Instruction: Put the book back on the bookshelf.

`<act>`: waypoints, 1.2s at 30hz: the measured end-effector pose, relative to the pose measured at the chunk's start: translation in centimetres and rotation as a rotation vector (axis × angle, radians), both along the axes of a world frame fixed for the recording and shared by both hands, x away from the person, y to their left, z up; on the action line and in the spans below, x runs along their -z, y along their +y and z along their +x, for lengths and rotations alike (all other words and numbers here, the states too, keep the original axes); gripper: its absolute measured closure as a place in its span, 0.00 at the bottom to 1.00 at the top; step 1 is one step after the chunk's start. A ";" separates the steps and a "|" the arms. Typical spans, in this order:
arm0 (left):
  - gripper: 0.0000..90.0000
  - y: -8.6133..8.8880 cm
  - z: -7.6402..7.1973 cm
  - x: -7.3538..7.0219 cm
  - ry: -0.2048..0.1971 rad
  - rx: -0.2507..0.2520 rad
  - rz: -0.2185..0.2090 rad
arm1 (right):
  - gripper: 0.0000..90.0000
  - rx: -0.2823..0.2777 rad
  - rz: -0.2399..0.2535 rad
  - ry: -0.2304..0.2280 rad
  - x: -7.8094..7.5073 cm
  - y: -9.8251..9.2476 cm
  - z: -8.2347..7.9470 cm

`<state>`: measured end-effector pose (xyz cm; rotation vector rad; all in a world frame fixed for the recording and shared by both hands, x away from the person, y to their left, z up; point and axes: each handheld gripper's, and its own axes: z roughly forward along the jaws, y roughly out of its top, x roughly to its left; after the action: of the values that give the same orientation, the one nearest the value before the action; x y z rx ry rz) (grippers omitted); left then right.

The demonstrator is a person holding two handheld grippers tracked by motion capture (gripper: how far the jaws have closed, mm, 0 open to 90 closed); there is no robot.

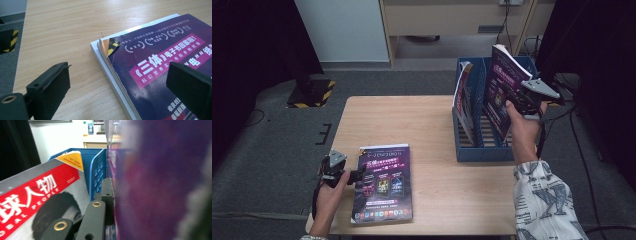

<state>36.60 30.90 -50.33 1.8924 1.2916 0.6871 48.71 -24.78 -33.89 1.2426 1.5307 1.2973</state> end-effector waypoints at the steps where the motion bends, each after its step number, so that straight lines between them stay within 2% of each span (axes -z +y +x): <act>1: 0.05 0.0 0.0 0.0 0.000 0.000 0.000 | 0.92 0.002 -0.002 -0.002 0.1 0.0 0.1; 5: 0.05 0.0 0.0 0.0 0.001 0.000 0.004 | 0.92 0.015 0.004 -0.012 0.7 0.0 0.5; 14: 0.05 -0.1 0.0 0.1 0.001 0.005 0.003 | 0.92 0.021 0.037 -0.002 2.2 0.2 0.9; 36: 0.05 -0.1 0.0 0.0 0.003 0.006 0.004 | 0.92 0.042 0.052 0.011 5.3 1.0 1.8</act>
<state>36.57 30.81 -50.37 1.9003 1.2861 0.6845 50.48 -23.78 -39.16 1.3095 1.4795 1.3123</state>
